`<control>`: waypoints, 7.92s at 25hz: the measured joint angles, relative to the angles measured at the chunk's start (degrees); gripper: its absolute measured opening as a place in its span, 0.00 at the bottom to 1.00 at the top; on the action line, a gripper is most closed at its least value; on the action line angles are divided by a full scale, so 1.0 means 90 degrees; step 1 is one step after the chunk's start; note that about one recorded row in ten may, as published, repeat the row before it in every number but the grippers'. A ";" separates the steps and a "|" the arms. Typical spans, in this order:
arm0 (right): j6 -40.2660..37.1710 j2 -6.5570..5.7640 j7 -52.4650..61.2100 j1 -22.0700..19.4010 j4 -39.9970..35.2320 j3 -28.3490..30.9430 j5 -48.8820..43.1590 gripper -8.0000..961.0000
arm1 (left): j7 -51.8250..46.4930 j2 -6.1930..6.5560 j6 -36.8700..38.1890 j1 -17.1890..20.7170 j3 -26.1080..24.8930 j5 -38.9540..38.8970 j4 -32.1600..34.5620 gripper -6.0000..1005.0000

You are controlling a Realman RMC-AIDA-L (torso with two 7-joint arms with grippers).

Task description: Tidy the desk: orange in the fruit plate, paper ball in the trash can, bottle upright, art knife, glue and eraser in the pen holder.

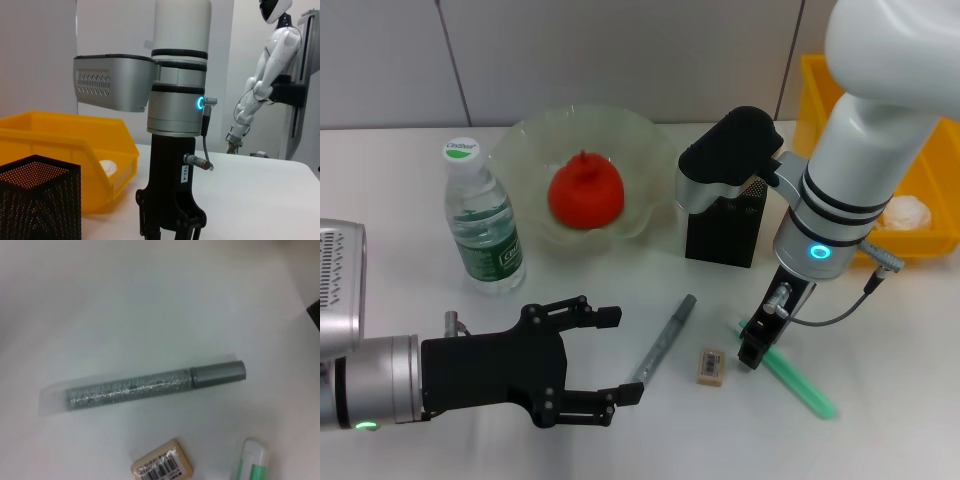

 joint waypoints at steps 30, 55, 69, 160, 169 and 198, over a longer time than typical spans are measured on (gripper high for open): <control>-0.0073 0.0000 -0.0029 -0.0016 0.0008 -0.0166 0.0039 0.29 | 0.0000 0.0000 -0.0026 -0.0036 0.0000 -0.0060 -0.0007 0.86; -0.0616 -0.0072 -0.0024 -0.0595 -0.1485 -0.0075 0.0017 0.13 | 0.0000 0.0000 -0.0032 -0.0046 0.0000 -0.0070 0.0010 0.86; -0.1115 -0.0081 -0.1401 -0.1897 -0.3687 0.1729 0.1026 0.13 | 0.0000 -0.0001 0.0014 -0.0042 0.0000 -0.0150 0.0009 0.86; -0.2327 -0.0430 -0.7985 -0.4155 -0.1044 0.4467 0.3586 0.70 | -0.0403 0.0019 0.0012 -0.0012 0.0005 -0.0284 0.0028 0.87; -0.2356 -0.0432 -0.7211 -0.3882 -0.1089 0.4413 0.3568 0.70 | -0.0318 0.0024 -0.0002 0.0117 0.0001 -0.0299 0.0030 0.87; -0.2401 -0.0539 -0.0710 -0.0369 -0.1345 0.4337 -0.0071 0.70 | 0.0090 0.0003 0.0047 0.0126 0.0068 -0.0261 0.0036 0.87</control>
